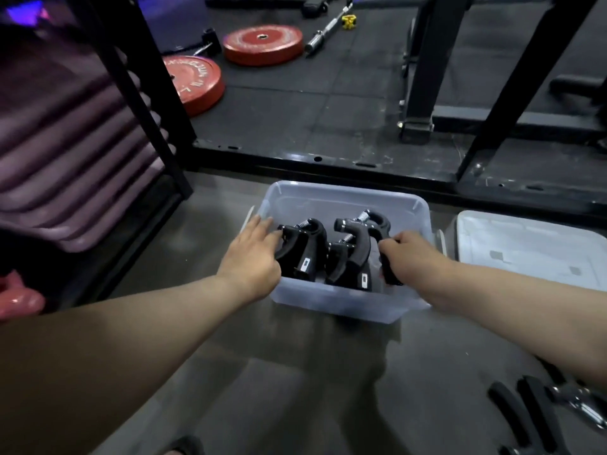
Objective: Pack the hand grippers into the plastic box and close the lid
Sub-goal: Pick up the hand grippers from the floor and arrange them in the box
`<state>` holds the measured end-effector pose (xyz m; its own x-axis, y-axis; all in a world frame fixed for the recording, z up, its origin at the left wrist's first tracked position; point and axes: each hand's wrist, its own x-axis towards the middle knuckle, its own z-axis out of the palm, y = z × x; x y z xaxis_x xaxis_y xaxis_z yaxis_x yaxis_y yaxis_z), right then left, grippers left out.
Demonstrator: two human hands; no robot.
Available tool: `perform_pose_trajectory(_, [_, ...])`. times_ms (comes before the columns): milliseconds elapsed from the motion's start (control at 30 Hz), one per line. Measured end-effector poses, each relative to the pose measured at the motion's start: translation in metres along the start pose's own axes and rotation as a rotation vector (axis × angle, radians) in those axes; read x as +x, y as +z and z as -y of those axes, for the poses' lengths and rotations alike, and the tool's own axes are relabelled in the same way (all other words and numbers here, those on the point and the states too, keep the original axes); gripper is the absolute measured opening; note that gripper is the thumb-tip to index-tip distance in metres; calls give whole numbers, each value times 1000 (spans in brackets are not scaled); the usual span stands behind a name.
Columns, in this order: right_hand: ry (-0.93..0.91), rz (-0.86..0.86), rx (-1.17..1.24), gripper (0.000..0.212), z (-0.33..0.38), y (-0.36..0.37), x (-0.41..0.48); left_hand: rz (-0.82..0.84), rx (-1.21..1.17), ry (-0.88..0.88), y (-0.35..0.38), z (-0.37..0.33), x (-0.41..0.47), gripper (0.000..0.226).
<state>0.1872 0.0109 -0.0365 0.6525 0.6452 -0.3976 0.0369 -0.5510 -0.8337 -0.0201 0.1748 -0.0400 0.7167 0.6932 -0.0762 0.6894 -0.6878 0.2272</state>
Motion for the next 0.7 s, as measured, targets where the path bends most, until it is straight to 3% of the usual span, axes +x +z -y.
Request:
perform_pose_trajectory(100, [146,-37,57,17,1,13,20,-21,-66,-13,-5,-2,5,65])
perform_pose_trajectory(233, [86,-33,18,16,-6,22,30,-51,-176,-87,-18,-2,26,59])
perform_pose_trajectory(500, [118,-21,-55,16,-12,28,40,-43,3,-65,0,-5,36,58])
perform_pose_trajectory(700, [68,-21,-45,10,-19,29,41,-64,-32,-55,4,0,39,60])
